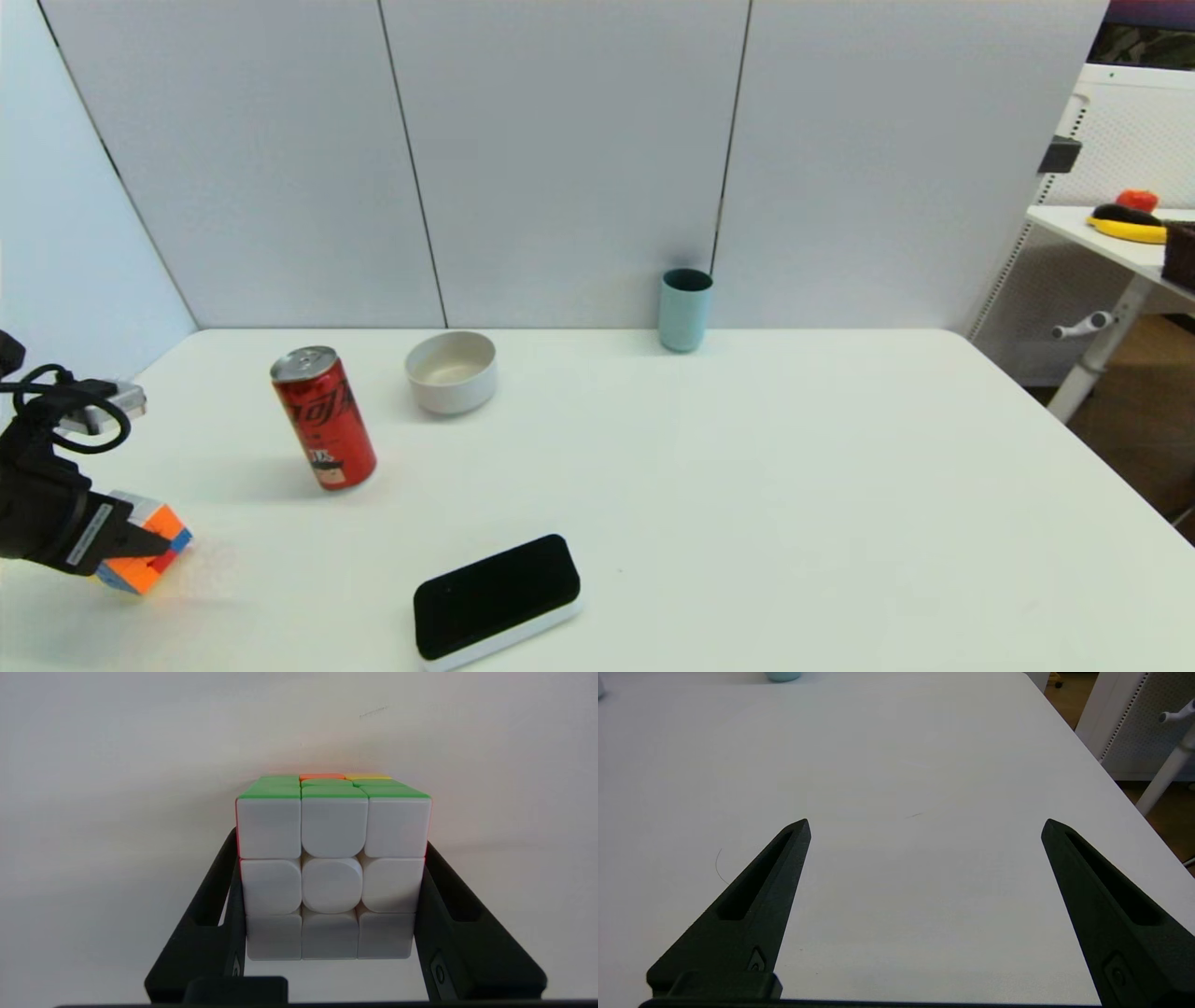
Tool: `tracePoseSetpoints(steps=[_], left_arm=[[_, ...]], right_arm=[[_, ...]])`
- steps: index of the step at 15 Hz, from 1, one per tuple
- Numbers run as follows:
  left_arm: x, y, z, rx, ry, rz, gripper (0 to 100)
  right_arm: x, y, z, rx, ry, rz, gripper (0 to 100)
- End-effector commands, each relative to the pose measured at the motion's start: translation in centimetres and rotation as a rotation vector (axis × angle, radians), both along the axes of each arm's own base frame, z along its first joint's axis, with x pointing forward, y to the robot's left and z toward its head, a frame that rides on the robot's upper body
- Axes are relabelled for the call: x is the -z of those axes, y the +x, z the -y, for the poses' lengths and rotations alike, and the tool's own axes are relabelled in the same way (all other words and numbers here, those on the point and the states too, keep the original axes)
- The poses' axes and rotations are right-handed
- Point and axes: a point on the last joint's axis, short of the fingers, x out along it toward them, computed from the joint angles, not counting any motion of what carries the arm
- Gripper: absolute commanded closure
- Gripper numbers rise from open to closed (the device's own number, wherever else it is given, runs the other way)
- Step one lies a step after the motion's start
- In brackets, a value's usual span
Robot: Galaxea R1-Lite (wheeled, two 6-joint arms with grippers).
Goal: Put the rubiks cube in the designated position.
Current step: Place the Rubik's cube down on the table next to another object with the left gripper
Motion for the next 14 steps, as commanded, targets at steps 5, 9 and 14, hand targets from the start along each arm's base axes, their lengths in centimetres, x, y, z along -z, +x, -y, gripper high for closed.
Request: tracePoseSetpoints(steps=[5,9,14], left_arm=[[-10.9,-1.7,4.7,0.056,-0.038,0.177,100],[-14.5,-2.9,6.9,0.129,-0.054,0.270,100],[-16.4,-2.6,10.0,0.175,-0.169,0.311,100]], right_arm=[[0.0,0.0,0.0,0.000,-0.001,-0.002,0],[0.0,0.0,0.0,0.000,0.001,-0.002,0],[0.0,0.0,0.0,0.000,0.001,-0.002,0]])
